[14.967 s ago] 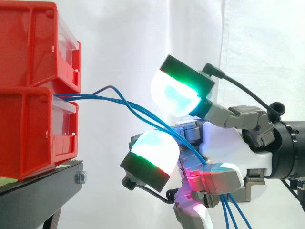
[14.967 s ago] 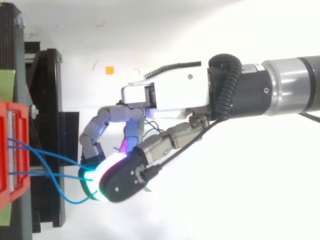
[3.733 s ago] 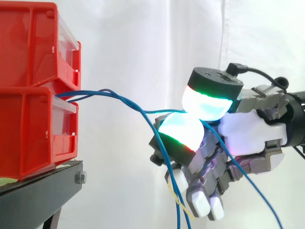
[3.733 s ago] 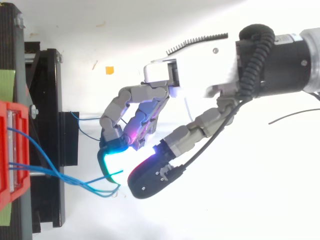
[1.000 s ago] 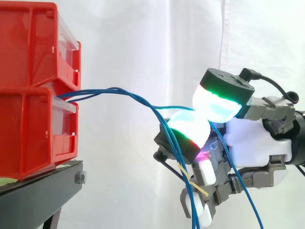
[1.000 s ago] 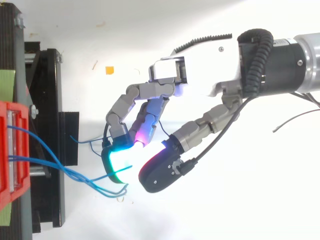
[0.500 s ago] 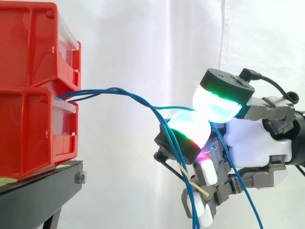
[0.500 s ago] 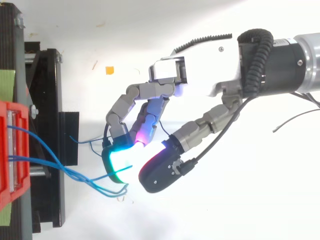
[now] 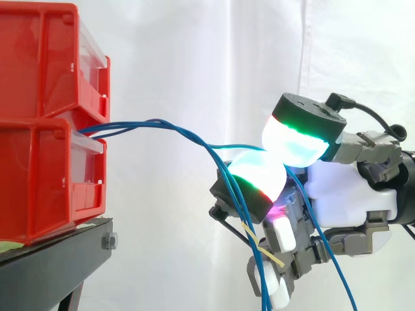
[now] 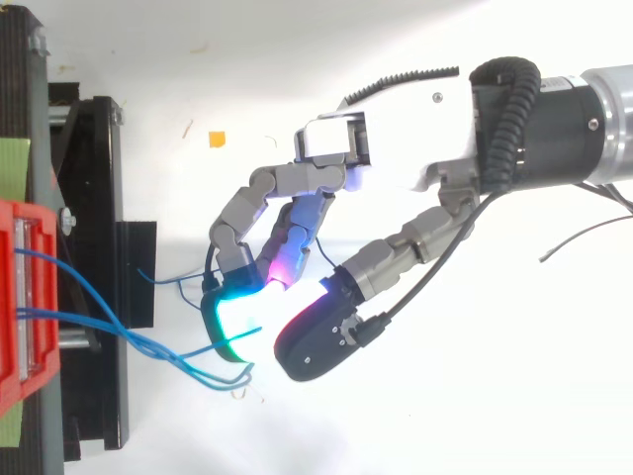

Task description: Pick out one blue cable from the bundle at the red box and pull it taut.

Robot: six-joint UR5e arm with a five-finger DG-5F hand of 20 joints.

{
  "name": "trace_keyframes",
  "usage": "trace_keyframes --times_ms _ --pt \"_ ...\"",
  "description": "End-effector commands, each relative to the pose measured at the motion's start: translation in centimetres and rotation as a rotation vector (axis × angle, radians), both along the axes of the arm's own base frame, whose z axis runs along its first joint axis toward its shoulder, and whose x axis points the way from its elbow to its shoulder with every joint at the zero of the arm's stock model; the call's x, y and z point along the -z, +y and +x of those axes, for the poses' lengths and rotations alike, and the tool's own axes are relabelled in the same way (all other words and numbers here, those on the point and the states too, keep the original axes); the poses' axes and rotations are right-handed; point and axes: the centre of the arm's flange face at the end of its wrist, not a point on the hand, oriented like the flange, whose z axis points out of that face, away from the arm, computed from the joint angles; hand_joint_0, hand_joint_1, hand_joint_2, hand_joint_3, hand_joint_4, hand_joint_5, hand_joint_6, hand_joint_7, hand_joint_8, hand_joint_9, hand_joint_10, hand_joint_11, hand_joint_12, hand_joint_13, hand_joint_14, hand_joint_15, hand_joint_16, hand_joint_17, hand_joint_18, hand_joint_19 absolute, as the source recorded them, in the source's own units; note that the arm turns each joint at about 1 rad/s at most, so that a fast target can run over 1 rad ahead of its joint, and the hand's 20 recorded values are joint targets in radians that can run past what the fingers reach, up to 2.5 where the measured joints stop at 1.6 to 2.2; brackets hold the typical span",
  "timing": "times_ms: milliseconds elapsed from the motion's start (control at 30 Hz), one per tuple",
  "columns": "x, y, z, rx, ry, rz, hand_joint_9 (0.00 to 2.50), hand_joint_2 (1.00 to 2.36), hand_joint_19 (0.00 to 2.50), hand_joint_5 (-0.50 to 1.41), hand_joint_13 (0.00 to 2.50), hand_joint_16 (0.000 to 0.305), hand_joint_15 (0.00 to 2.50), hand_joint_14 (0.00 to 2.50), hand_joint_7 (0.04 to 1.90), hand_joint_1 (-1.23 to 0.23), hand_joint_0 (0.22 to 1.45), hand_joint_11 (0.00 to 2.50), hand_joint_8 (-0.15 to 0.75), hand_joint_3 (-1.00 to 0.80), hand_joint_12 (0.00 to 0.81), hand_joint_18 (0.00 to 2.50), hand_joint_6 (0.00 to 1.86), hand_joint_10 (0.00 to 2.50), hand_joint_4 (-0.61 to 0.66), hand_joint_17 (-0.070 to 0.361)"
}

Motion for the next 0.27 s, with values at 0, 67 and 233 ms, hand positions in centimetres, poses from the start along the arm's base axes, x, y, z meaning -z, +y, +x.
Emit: trace_keyframes --times_ms 0,67,233 --pt "0.02 -0.03 -0.01 0.0 0.0 0.0 1.07 1.19 0.46 -0.05 0.83 0.055 0.4 0.01 1.12 -0.92 0.6 0.34 0.261 -0.02 0.401 0.69 0.88 0.01 -0.32 0.124" --pt "-0.05 0.08 0.04 -0.001 -0.001 0.0 1.07 1.18 0.46 -0.05 0.83 0.055 0.4 0.01 1.13 -0.92 0.6 0.34 0.262 -0.02 0.403 0.69 0.88 0.01 -0.31 0.124" --pt "-0.05 0.08 0.04 -0.001 -0.001 0.0 1.08 1.17 0.46 -0.05 0.83 0.055 0.39 0.01 1.11 -0.92 0.6 0.33 0.26 -0.02 0.404 0.69 0.88 0.01 -0.32 0.125"
